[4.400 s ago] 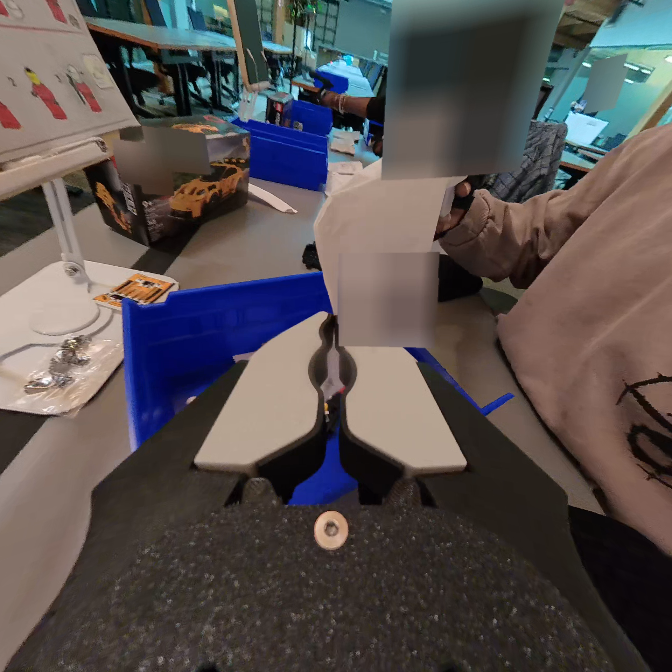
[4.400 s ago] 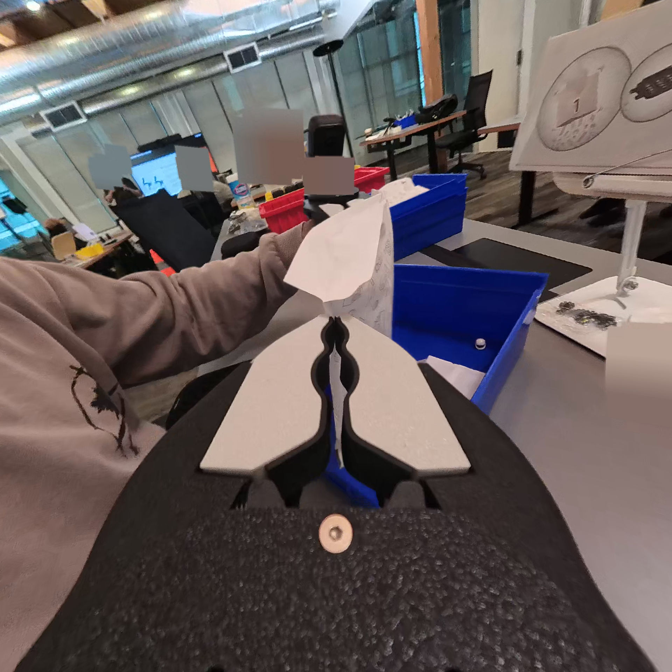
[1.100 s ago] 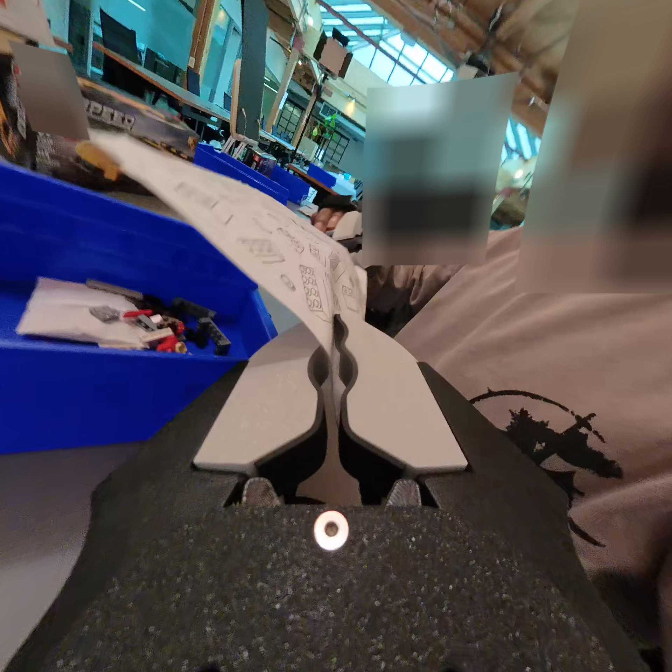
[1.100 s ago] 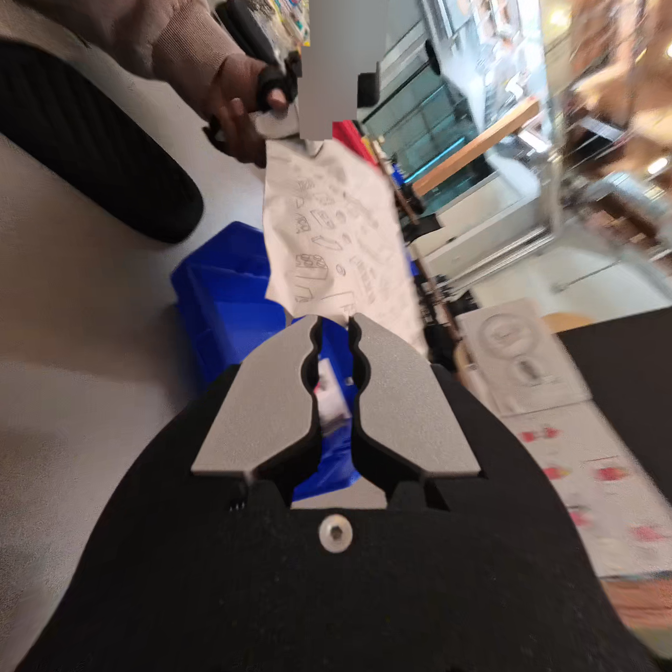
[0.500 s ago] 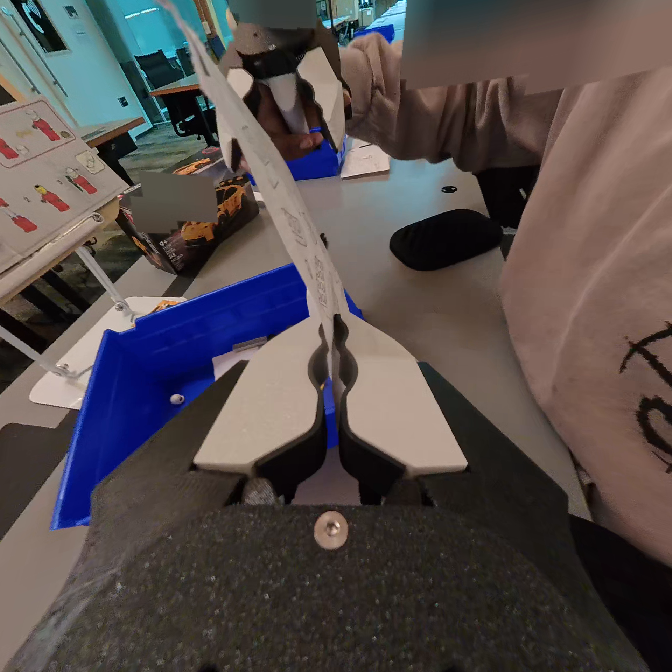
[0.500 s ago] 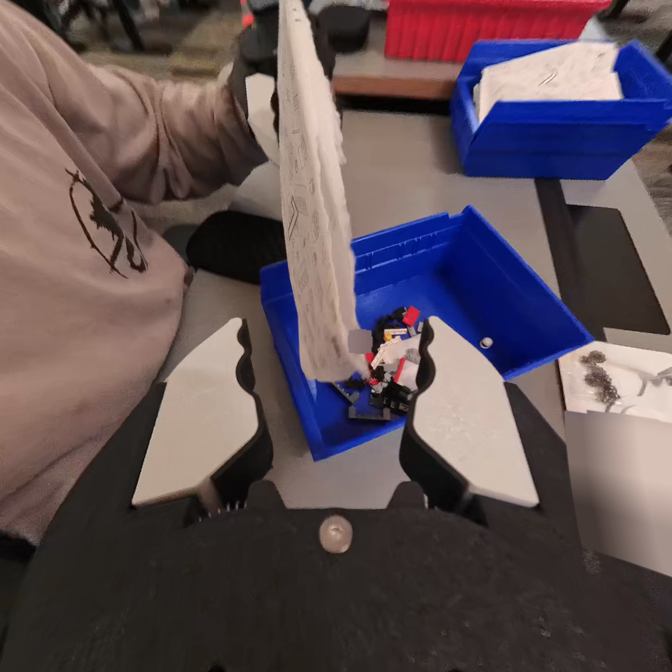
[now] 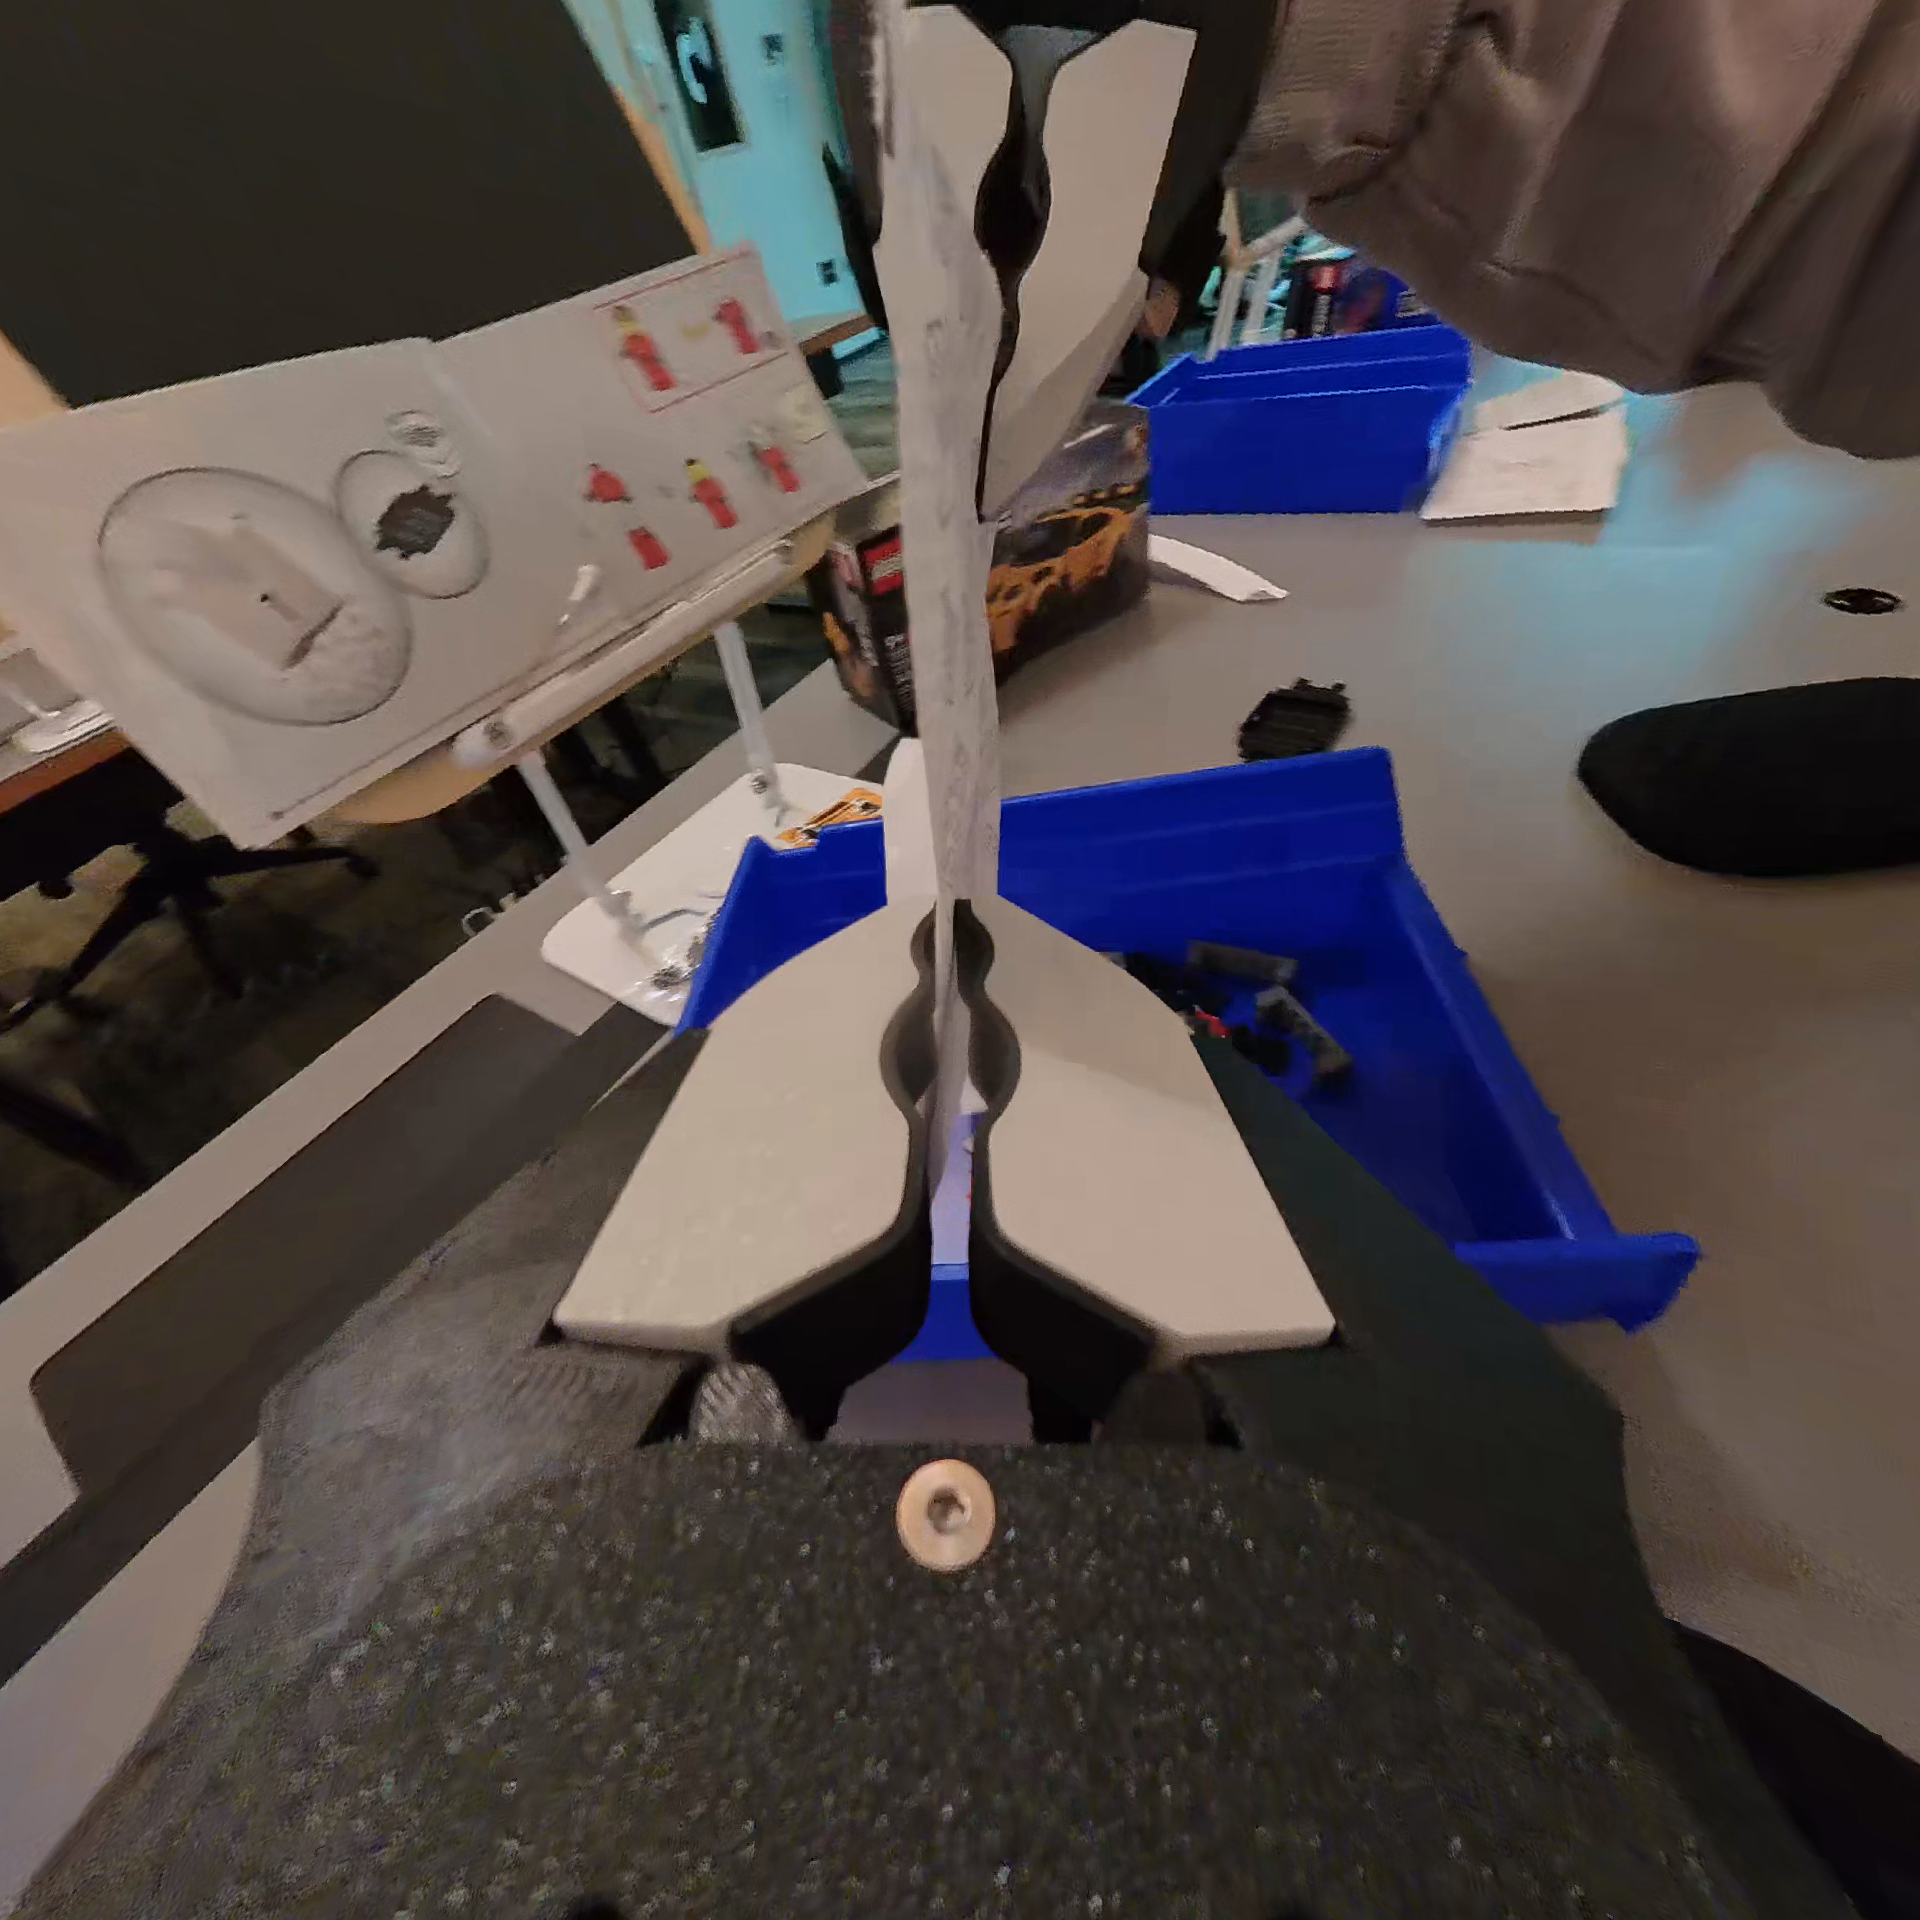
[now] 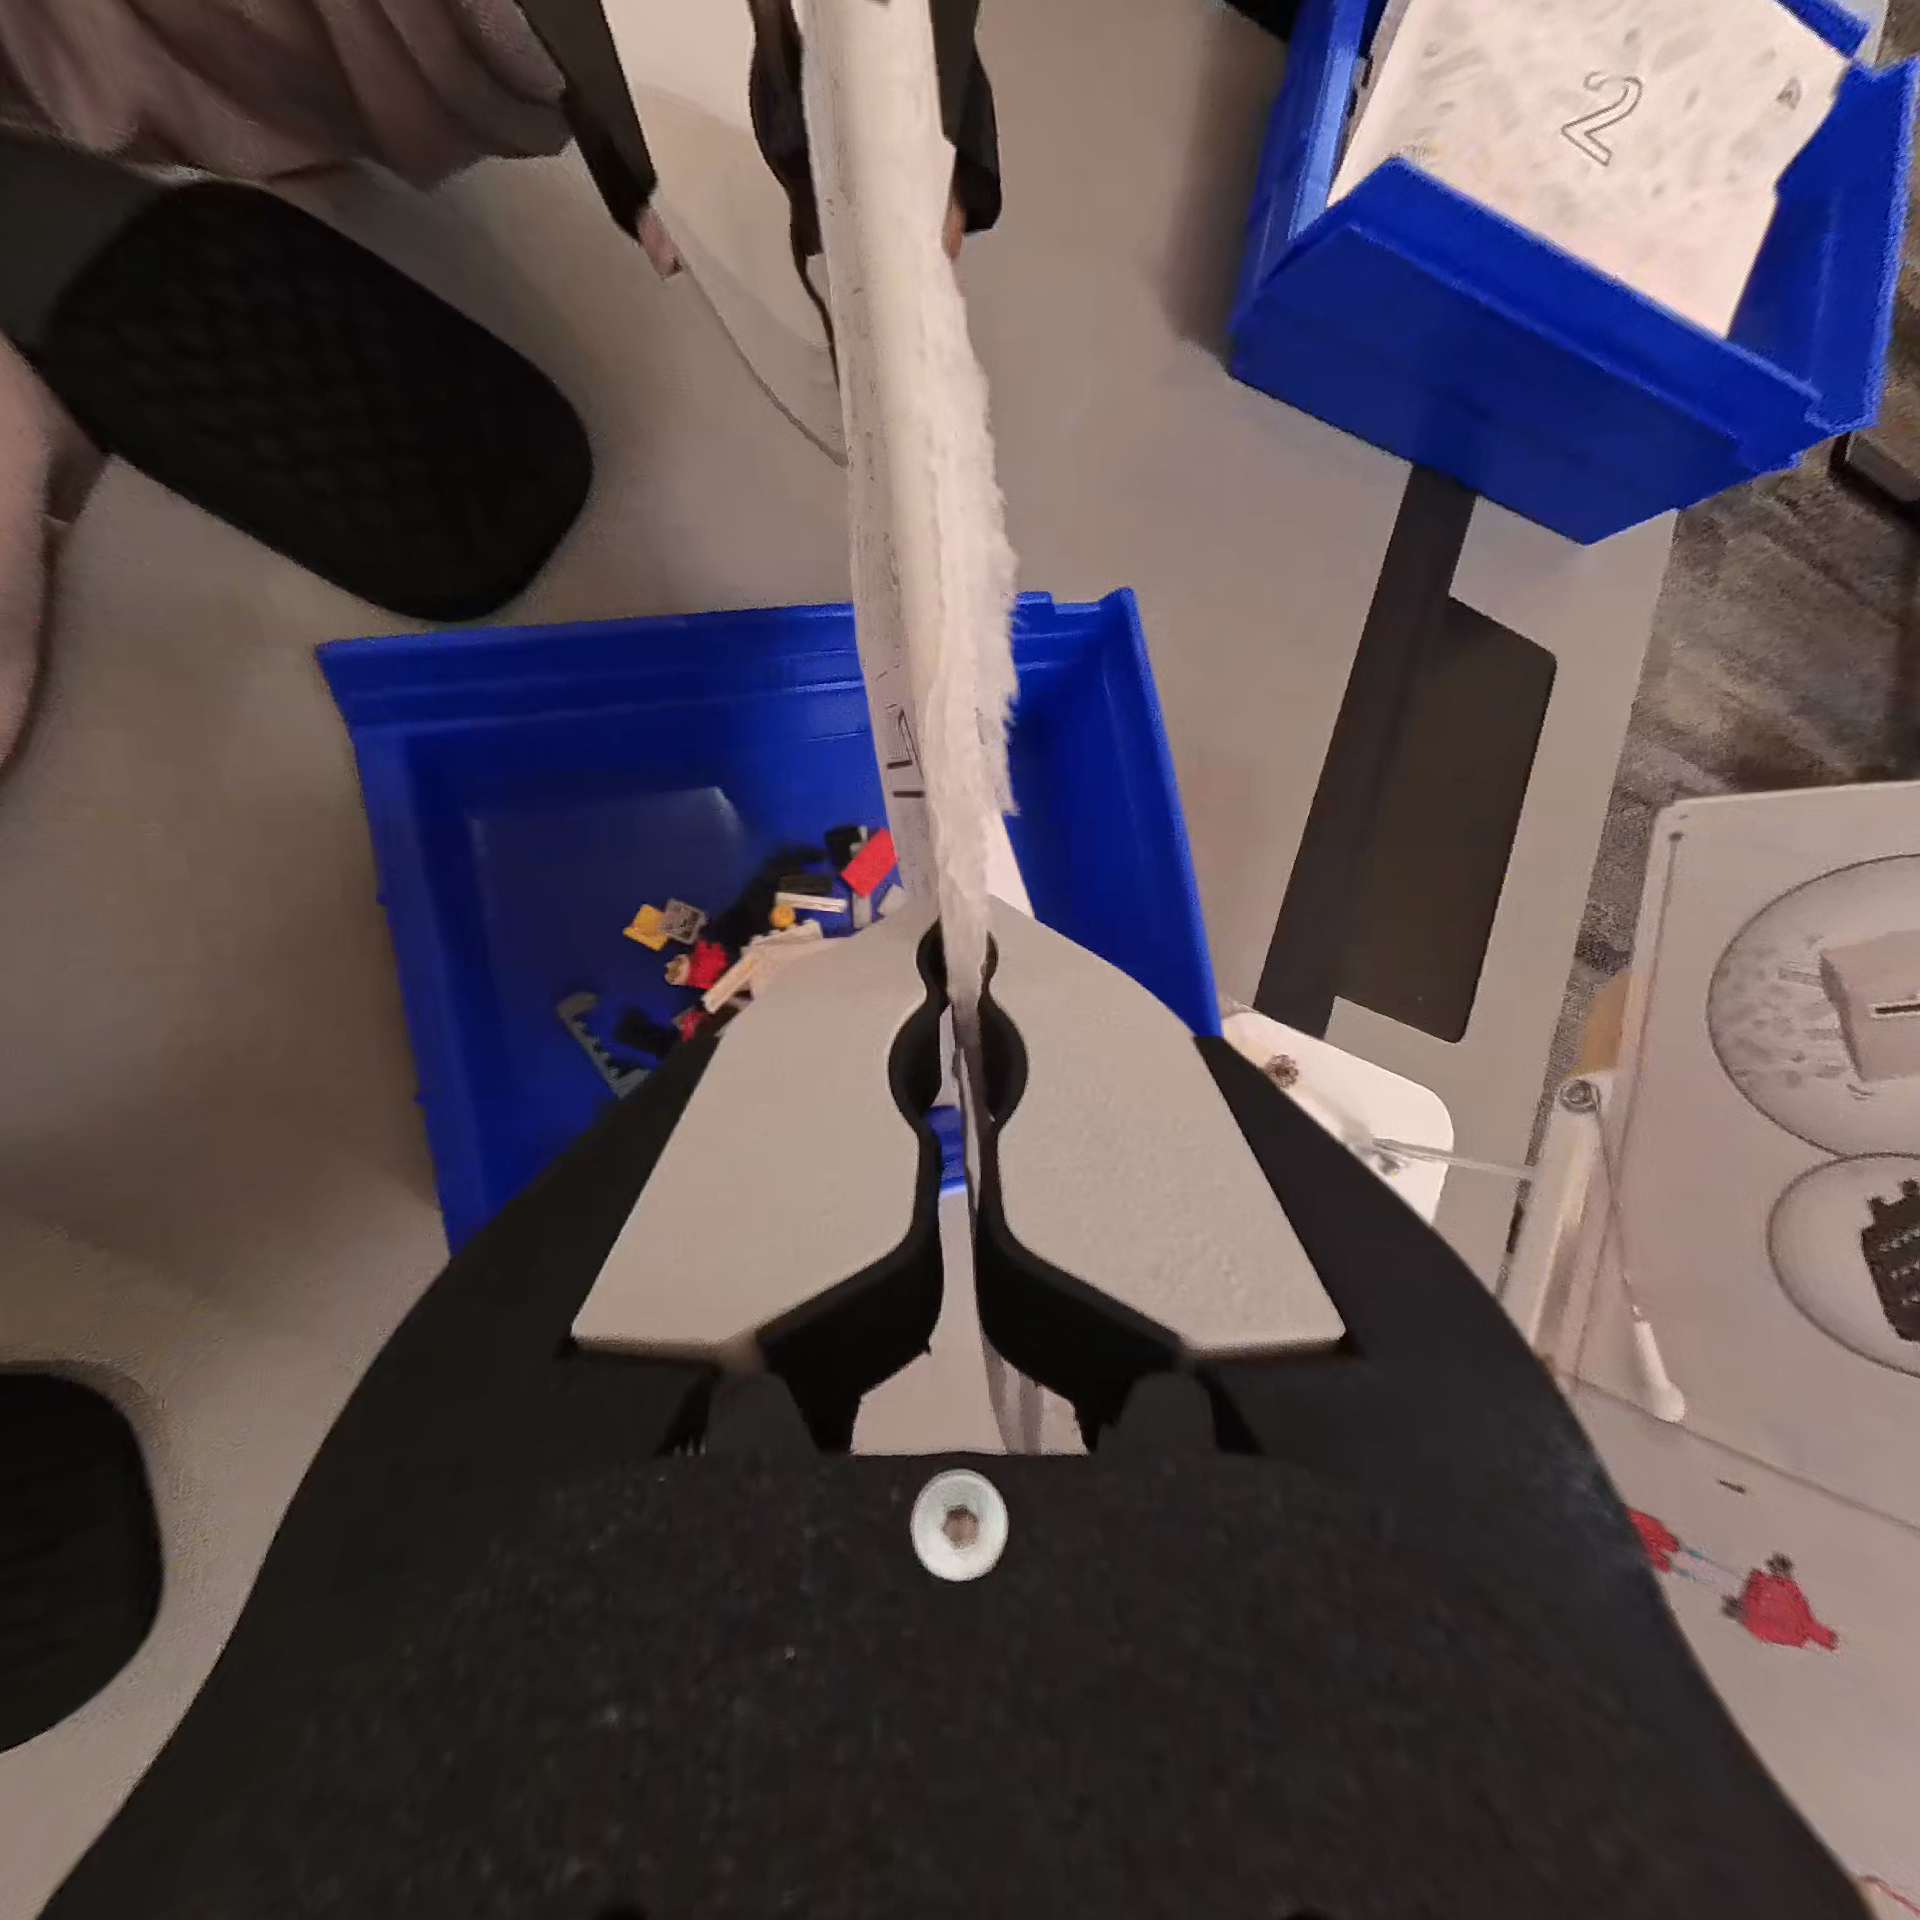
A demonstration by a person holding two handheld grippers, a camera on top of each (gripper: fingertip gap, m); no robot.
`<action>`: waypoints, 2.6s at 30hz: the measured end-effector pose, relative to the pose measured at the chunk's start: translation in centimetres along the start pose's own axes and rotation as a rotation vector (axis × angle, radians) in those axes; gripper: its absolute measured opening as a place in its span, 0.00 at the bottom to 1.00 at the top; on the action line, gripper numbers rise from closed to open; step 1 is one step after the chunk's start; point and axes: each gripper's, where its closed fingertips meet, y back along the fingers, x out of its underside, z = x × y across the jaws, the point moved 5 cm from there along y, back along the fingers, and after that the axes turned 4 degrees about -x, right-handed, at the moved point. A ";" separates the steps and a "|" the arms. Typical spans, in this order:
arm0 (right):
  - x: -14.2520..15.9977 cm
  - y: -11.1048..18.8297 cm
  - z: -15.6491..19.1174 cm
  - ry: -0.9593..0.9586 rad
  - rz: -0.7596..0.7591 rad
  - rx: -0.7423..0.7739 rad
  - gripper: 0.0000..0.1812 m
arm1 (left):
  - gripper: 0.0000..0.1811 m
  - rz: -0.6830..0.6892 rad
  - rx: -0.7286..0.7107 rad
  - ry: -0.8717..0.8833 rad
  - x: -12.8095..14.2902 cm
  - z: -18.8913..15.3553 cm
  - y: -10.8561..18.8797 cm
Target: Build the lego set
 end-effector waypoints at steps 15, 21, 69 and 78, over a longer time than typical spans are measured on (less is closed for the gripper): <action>3.7 -7.2 -4.0 0.004 0.231 -0.105 0.00 | 0.13 0.142 -0.115 -0.129 4.0 1.7 -0.9; 4.6 -7.6 -6.1 -0.036 0.268 -0.067 0.00 | 0.11 0.202 -0.161 -0.139 3.3 3.8 -2.2; 8.0 -8.8 -4.4 -0.155 0.201 0.008 0.19 | 0.00 0.587 -0.315 0.046 1.1 11.3 1.4; 10.8 -16.8 -4.2 -0.012 0.544 0.041 0.19 | 0.00 0.541 -0.359 0.124 1.6 11.2 2.2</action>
